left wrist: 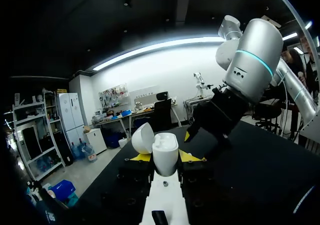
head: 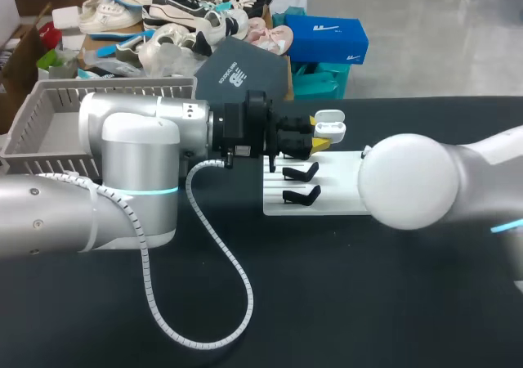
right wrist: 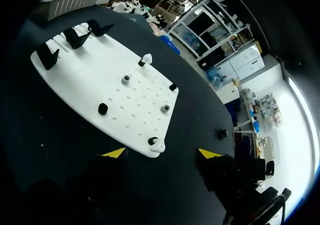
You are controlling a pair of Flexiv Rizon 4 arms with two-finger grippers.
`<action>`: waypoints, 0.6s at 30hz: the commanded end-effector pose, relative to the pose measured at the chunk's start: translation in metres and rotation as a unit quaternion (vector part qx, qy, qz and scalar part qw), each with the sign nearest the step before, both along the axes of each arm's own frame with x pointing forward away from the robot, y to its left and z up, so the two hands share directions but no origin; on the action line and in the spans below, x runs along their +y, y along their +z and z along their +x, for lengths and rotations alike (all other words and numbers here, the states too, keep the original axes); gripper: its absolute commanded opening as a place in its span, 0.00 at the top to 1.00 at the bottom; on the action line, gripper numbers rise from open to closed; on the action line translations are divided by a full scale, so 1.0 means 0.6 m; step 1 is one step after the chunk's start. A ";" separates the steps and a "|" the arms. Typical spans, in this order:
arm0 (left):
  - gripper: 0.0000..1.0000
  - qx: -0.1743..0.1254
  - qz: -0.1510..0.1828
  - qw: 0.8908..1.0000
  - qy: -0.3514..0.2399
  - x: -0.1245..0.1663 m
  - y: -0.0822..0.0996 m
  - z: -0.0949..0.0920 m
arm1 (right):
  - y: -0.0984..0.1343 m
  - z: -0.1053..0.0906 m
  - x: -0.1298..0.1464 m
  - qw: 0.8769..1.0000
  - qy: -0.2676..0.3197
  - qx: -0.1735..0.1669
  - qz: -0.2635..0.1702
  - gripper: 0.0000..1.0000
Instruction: Pick up each earbud case from the left stands, insert the matching earbuds, close the lid, and place the case in the box.
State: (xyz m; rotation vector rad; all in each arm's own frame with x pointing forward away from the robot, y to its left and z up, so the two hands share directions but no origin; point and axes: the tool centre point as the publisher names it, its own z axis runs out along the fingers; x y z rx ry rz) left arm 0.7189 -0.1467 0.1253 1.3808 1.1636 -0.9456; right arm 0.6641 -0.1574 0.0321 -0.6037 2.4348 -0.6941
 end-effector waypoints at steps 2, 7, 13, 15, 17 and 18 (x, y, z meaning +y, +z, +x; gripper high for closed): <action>1.00 -0.001 -0.001 1.000 0.000 0.001 -0.001 0.000 | 0.007 -0.004 -0.010 1.000 0.004 -0.008 0.020 0.16; 1.00 -0.001 -0.001 1.000 0.000 0.001 -0.001 0.000 | 0.015 -0.004 -0.007 1.000 0.003 -0.010 0.019 0.14; 1.00 -0.001 -0.001 1.000 0.000 0.001 -0.001 0.000 | 0.013 -0.004 -0.004 1.000 0.006 -0.002 0.022 0.18; 1.00 -0.001 -0.001 1.000 0.000 0.001 -0.001 0.000 | 0.011 -0.004 -0.003 0.999 0.010 0.003 0.034 0.18; 1.00 -0.001 -0.001 1.000 0.000 0.001 -0.001 0.000 | 0.009 -0.005 -0.001 0.999 0.010 0.014 0.044 0.20; 1.00 -0.001 -0.001 1.000 0.000 0.001 -0.001 0.000 | 0.008 -0.005 -0.001 0.999 0.011 0.013 0.046 0.21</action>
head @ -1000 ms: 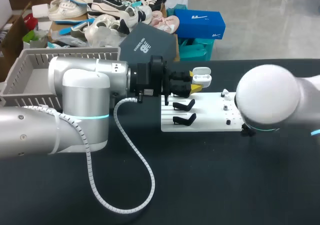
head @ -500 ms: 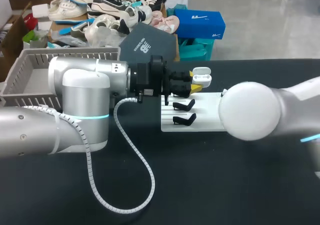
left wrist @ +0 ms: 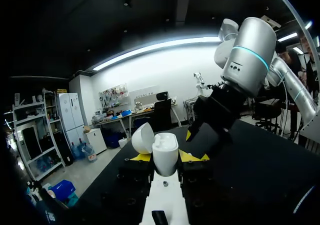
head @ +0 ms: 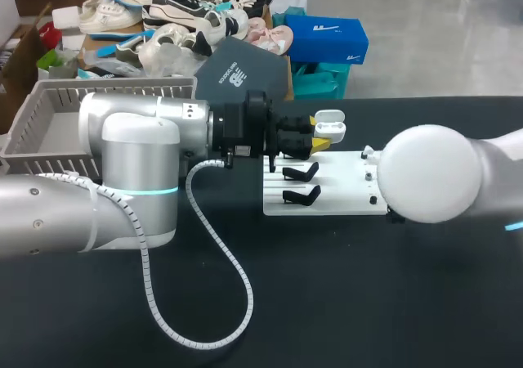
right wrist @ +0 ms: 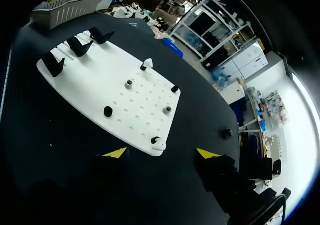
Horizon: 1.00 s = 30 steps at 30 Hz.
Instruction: Pick up each earbud case from the left stands, insert the matching earbuds, close the lid, and place the case in the box.
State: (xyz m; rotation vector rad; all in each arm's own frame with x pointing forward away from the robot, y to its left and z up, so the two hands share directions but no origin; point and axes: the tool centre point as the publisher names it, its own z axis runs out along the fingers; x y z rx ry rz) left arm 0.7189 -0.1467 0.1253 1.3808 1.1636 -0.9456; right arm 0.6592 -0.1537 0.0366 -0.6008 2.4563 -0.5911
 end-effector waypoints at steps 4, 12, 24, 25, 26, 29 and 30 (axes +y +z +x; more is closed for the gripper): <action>1.00 -0.001 -0.001 1.000 0.000 0.001 -0.001 0.000 | -0.001 0.001 -0.006 1.000 0.001 0.009 0.012 0.25; 1.00 -0.001 -0.001 1.000 0.000 0.001 -0.001 0.000 | -0.010 0.006 -0.004 1.000 0.003 0.017 0.014 0.28; 1.00 -0.001 -0.001 1.000 0.000 0.001 -0.001 0.000 | -0.021 0.016 0.000 0.999 0.014 0.024 0.037 0.37; 1.00 -0.001 -0.001 1.000 0.000 0.001 -0.001 0.000 | -0.022 0.017 0.000 0.999 0.015 0.025 0.037 0.36; 1.00 -0.001 -0.001 1.000 0.000 0.001 -0.001 0.000 | -0.022 0.019 0.000 0.999 0.015 0.025 0.037 0.37; 1.00 -0.001 -0.001 1.000 0.000 0.001 -0.001 0.000 | -0.024 0.021 0.000 0.999 0.017 0.028 0.039 0.42; 1.00 -0.001 -0.001 1.000 0.000 0.001 -0.001 0.000 | -0.024 0.022 0.001 0.999 0.018 0.029 0.039 0.43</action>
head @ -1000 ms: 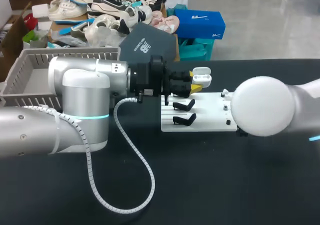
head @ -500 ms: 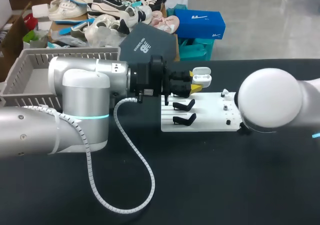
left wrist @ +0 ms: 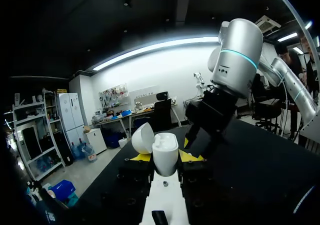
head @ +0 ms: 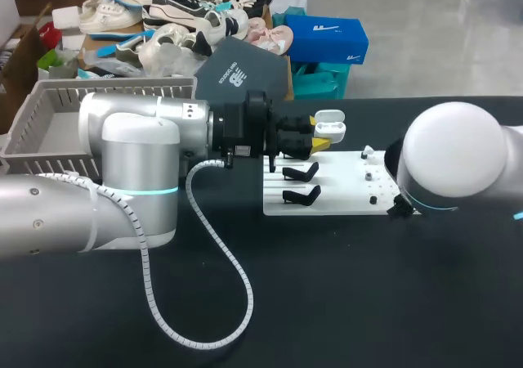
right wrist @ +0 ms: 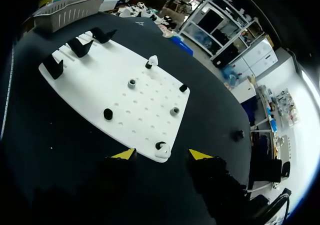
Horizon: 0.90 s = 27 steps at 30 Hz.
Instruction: Pick up each earbud case from the left stands, insert the matching earbuds, close the lid, and place the case in the box.
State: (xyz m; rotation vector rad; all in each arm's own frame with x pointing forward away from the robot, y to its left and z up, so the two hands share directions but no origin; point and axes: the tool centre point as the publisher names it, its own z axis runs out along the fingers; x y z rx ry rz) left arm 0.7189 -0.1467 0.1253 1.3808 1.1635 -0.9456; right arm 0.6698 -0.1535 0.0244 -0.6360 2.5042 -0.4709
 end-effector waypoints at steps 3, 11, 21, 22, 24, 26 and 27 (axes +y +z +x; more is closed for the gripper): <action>1.00 -0.001 -0.001 1.000 0.000 0.001 -0.001 0.000 | -0.006 0.004 0.001 1.000 0.002 0.003 0.003 0.51; 1.00 -0.001 -0.001 1.000 0.000 0.001 -0.001 0.000 | -0.008 0.002 0.001 1.000 -0.002 0.007 0.008 0.54; 1.00 -0.001 -0.001 1.000 0.000 0.001 -0.001 0.000 | -0.012 0.001 0.000 1.000 -0.009 0.012 0.012 0.62; 1.00 -0.001 -0.001 1.000 0.000 0.001 -0.001 0.000 | -0.012 0.001 -0.001 1.000 -0.010 0.012 0.012 0.62; 1.00 -0.001 -0.001 1.000 0.000 0.001 -0.001 0.000 | -0.013 0.001 -0.003 1.000 -0.011 0.012 0.012 0.62; 1.00 -0.001 -0.001 1.000 0.000 0.001 -0.001 0.000 | -0.014 0.003 -0.005 1.000 -0.012 0.013 0.012 0.63; 1.00 -0.001 -0.001 1.000 0.000 0.001 -0.001 0.000 | -0.014 0.004 -0.005 1.000 -0.013 0.013 0.013 0.63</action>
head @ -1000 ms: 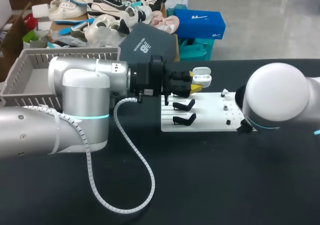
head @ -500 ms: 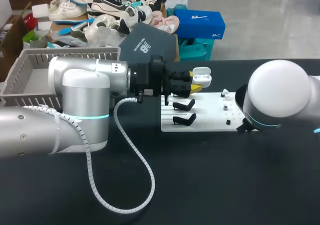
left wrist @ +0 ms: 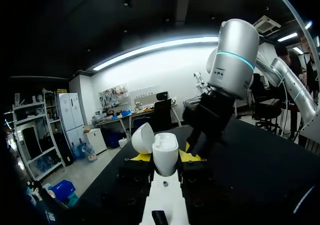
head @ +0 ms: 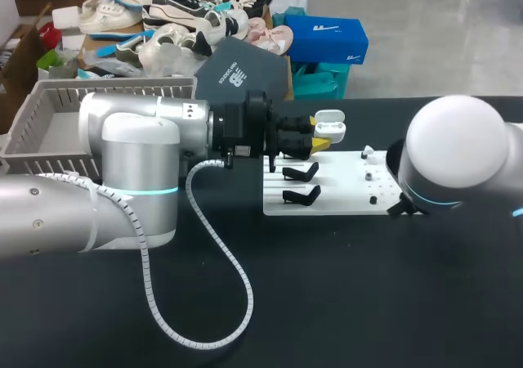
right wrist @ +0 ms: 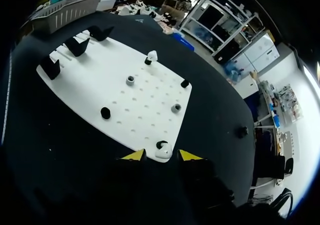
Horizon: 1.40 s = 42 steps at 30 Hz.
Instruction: Pick up each earbud case from the left stands, insert the matching earbuds, close the lid, and place the case in the box.
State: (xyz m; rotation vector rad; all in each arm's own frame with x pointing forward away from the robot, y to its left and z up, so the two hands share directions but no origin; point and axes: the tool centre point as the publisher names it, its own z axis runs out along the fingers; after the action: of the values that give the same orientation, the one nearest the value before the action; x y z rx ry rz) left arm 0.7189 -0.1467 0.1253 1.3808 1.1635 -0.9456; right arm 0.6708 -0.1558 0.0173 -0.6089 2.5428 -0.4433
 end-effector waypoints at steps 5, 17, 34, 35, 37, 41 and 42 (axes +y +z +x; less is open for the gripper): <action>1.00 -0.001 -0.001 1.000 0.000 0.000 -0.001 0.000 | -0.004 0.006 -0.001 1.000 -0.002 0.001 0.002 0.67; 1.00 -0.001 -0.001 1.000 0.000 0.000 -0.001 0.000 | -0.006 0.014 0.002 1.000 0.002 0.003 0.003 0.78; 1.00 -0.001 -0.001 1.000 0.000 0.000 -0.001 0.000 | 0.021 -0.003 0.000 1.000 -0.009 -0.010 -0.001 1.00; 1.00 -0.001 -0.001 1.000 0.000 0.000 -0.001 0.000 | 0.025 -0.007 -0.001 1.000 -0.011 -0.011 -0.002 1.00; 1.00 -0.001 -0.001 1.000 0.000 0.000 -0.001 0.000 | 0.037 -0.016 -0.002 1.000 -0.017 -0.017 -0.006 1.00; 1.00 -0.001 -0.001 1.000 0.000 0.000 -0.001 0.000 | 0.058 -0.029 0.003 0.999 -0.017 -0.028 -0.013 1.00; 1.00 -0.001 -0.001 1.000 0.000 0.000 -0.001 0.000 | 0.063 -0.033 0.005 0.999 -0.016 -0.030 -0.014 1.00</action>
State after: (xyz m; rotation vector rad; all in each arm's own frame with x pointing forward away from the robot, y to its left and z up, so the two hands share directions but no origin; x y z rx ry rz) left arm 0.7189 -0.1467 0.1253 1.3808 1.1634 -0.9456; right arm 0.6665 -0.1530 0.0448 -0.5658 2.5125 -0.4954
